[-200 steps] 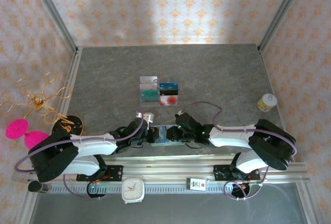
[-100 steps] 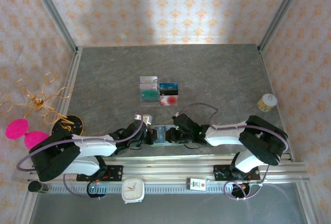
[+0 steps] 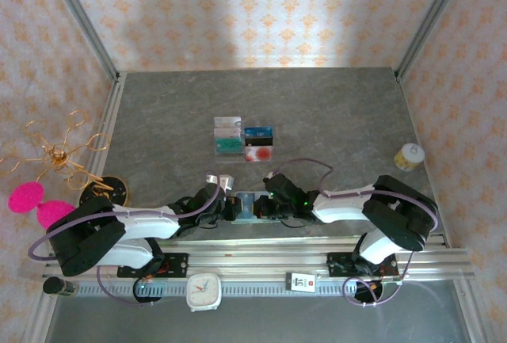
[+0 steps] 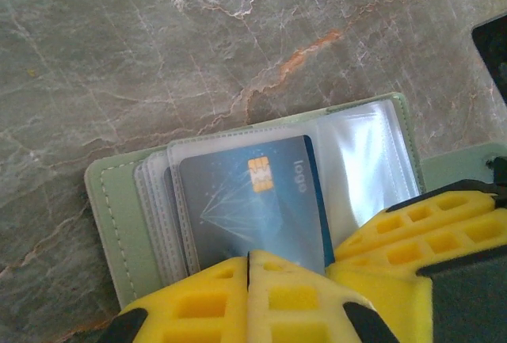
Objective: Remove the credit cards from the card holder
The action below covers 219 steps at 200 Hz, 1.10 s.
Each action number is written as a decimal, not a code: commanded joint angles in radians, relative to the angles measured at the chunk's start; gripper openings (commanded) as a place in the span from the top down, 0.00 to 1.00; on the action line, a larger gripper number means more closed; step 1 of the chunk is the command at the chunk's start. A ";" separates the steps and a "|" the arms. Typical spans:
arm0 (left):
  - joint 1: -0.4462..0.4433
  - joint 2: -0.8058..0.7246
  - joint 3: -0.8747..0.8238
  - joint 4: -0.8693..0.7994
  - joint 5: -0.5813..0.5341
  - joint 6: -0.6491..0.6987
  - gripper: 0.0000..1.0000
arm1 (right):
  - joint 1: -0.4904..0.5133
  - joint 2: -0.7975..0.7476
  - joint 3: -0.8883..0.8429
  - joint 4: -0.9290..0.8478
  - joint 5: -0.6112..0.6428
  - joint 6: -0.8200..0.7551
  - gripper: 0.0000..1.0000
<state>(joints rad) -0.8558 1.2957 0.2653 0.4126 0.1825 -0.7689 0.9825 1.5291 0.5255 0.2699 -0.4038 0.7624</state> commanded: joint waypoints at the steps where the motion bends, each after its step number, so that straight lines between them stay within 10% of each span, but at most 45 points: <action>1: -0.002 -0.002 -0.010 -0.015 0.000 -0.004 1.00 | 0.004 -0.019 0.003 -0.015 0.042 0.011 1.00; 97: 0.021 -0.069 -0.009 -0.036 0.018 0.012 1.00 | 0.001 -0.116 -0.051 -0.126 0.144 0.044 1.00; 142: 0.000 -0.133 0.035 -0.037 0.036 0.019 1.00 | -0.001 -0.174 -0.029 -0.166 0.175 -0.006 0.74; 219: -0.012 0.042 0.064 0.033 0.058 0.023 1.00 | -0.066 -0.145 0.019 -0.186 0.117 -0.113 0.72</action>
<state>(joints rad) -0.8642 1.3285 0.3027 0.4328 0.2462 -0.7609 0.9325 1.3548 0.5091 0.1120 -0.2806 0.6994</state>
